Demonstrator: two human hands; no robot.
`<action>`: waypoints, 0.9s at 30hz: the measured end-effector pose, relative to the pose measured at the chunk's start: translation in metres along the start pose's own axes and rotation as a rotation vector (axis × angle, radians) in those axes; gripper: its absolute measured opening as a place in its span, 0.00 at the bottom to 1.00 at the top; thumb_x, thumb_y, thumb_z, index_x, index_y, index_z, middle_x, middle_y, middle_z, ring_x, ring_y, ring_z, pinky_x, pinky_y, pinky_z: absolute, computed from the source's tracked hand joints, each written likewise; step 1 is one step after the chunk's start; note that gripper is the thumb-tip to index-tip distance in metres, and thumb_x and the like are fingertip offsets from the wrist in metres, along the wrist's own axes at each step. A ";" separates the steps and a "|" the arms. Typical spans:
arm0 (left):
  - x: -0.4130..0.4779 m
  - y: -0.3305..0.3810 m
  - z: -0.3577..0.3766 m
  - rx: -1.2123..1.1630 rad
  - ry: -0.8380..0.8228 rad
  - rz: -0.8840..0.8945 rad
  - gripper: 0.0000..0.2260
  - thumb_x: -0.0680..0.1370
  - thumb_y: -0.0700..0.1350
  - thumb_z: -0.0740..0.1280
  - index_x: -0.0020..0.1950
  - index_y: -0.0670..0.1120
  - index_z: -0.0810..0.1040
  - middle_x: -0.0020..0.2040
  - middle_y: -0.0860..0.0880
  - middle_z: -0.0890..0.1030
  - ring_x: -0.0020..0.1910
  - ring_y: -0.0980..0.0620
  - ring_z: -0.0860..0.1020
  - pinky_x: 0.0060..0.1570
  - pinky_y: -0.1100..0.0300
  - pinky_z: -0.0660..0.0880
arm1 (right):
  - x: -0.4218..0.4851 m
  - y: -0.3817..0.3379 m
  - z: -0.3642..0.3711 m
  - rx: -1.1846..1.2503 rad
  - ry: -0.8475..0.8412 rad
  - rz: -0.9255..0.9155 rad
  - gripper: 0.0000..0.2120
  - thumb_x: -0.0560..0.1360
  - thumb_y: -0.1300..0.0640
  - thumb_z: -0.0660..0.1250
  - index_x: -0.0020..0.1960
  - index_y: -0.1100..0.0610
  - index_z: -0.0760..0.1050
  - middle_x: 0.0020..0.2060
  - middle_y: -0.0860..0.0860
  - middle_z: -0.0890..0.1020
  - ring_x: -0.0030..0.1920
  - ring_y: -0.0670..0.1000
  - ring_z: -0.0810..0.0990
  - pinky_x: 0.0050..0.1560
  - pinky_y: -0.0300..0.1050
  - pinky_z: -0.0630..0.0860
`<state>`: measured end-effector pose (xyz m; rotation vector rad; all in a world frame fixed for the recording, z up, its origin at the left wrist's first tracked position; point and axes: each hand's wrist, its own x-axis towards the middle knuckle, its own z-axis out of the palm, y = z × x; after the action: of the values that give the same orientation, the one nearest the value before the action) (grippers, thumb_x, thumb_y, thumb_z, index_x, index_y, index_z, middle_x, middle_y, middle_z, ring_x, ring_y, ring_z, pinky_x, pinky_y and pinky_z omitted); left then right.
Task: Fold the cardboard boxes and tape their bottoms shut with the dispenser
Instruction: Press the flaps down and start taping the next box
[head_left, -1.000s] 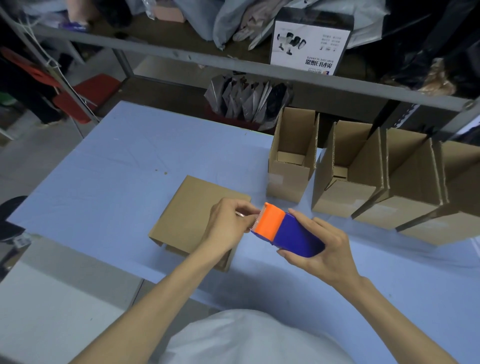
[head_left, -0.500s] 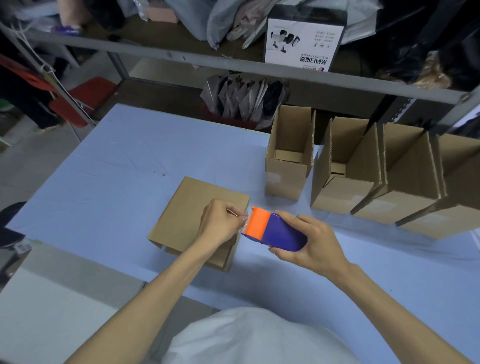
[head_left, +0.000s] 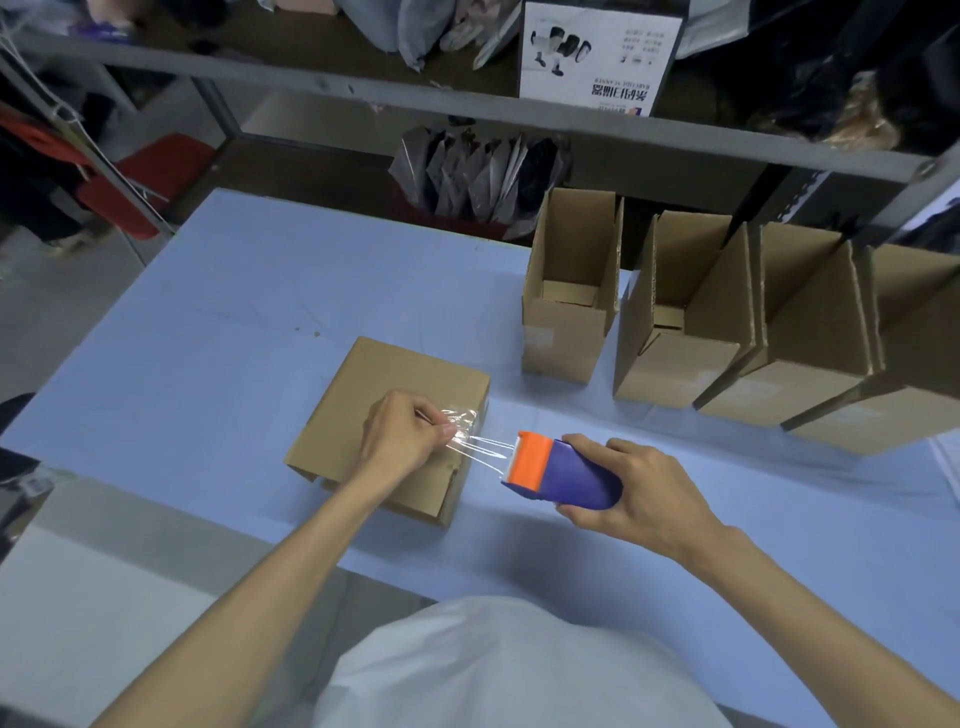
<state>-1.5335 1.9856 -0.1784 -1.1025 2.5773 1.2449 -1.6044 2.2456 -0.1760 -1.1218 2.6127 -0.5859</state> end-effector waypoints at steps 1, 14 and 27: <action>0.000 -0.003 -0.001 -0.002 0.009 0.000 0.09 0.68 0.43 0.77 0.30 0.50 0.80 0.29 0.53 0.80 0.36 0.51 0.80 0.39 0.60 0.75 | -0.002 0.000 0.000 0.006 -0.003 -0.003 0.31 0.65 0.37 0.71 0.66 0.44 0.71 0.36 0.45 0.74 0.36 0.51 0.75 0.36 0.42 0.71; -0.005 -0.020 0.003 0.086 0.107 0.126 0.07 0.69 0.44 0.76 0.34 0.52 0.80 0.26 0.58 0.77 0.34 0.55 0.78 0.35 0.64 0.68 | 0.017 -0.012 0.021 -0.077 -0.045 0.012 0.33 0.67 0.35 0.69 0.68 0.46 0.69 0.41 0.49 0.78 0.41 0.53 0.78 0.39 0.43 0.73; 0.008 -0.015 0.007 0.398 -0.015 0.213 0.09 0.72 0.48 0.74 0.43 0.43 0.80 0.43 0.43 0.83 0.46 0.42 0.80 0.44 0.54 0.75 | 0.026 -0.011 0.028 -0.131 -0.109 -0.006 0.34 0.69 0.35 0.67 0.70 0.47 0.65 0.50 0.50 0.80 0.48 0.52 0.79 0.43 0.43 0.75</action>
<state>-1.5316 1.9796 -0.1955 -0.7549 2.8156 0.7112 -1.6044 2.2122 -0.1974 -1.1651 2.5860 -0.3487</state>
